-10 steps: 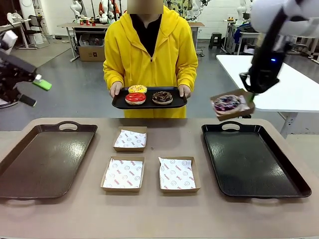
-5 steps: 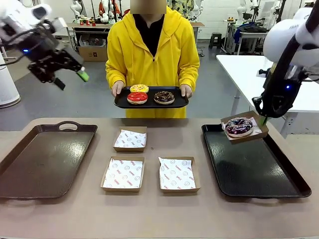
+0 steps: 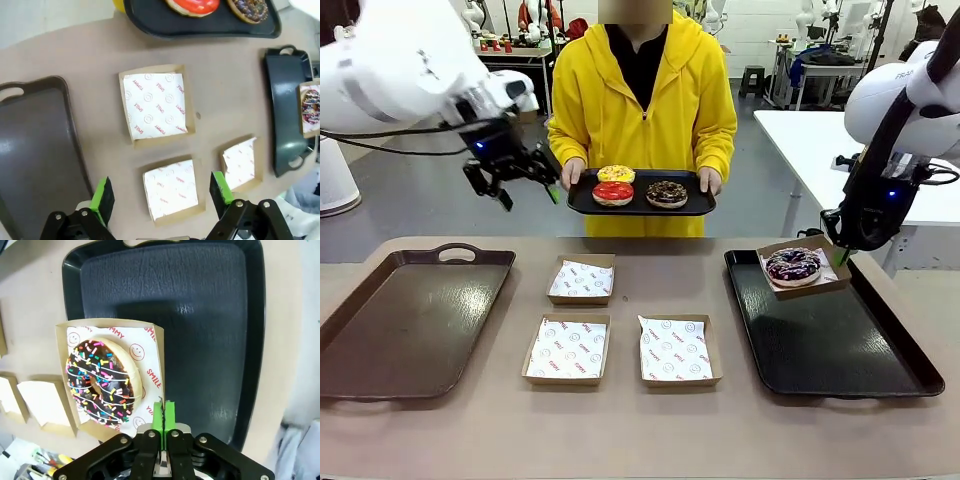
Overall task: Individually package the donuts and arrange them on the tray.
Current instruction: Place the picked Paper togo box on the Handle tray while simultaneously picking up another Paper togo box from the table with the other hand.
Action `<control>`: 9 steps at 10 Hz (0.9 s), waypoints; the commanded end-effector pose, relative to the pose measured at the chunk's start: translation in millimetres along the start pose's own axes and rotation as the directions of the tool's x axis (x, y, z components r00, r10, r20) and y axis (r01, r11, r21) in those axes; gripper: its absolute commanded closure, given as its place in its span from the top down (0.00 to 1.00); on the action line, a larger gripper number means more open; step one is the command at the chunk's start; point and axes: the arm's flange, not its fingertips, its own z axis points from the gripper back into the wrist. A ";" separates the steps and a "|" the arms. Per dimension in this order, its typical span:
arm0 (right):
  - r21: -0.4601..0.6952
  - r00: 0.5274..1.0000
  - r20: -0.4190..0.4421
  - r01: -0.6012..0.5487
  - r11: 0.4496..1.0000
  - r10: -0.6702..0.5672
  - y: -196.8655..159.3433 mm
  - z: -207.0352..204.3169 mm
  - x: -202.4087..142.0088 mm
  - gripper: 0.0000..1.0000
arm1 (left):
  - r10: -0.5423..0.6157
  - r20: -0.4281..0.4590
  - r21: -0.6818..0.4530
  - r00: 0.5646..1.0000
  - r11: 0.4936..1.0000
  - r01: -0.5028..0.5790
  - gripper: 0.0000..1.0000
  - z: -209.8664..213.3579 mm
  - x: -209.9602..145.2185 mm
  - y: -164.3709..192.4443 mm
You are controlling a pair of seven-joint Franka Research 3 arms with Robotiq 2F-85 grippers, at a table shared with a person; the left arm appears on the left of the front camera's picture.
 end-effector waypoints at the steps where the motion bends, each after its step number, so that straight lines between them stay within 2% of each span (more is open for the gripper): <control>1: -0.016 1.000 -0.003 -0.001 1.000 0.001 1.3 5.3 0.2 0.01 | 0.015 -0.005 0.071 1.000 0.997 -0.015 1.00 -25.9 17.6 -16.3; 5: -0.016 1.000 -0.003 -0.001 1.000 0.001 1.3 5.3 0.2 0.01 | -0.028 -0.032 0.146 0.999 0.989 0.032 1.00 -91.3 21.8 -27.1; 9: -0.016 1.000 -0.003 -0.001 1.000 0.001 1.3 5.3 0.2 0.01 | -0.064 -0.035 0.224 0.997 0.972 0.070 1.00 -124.0 18.9 -18.2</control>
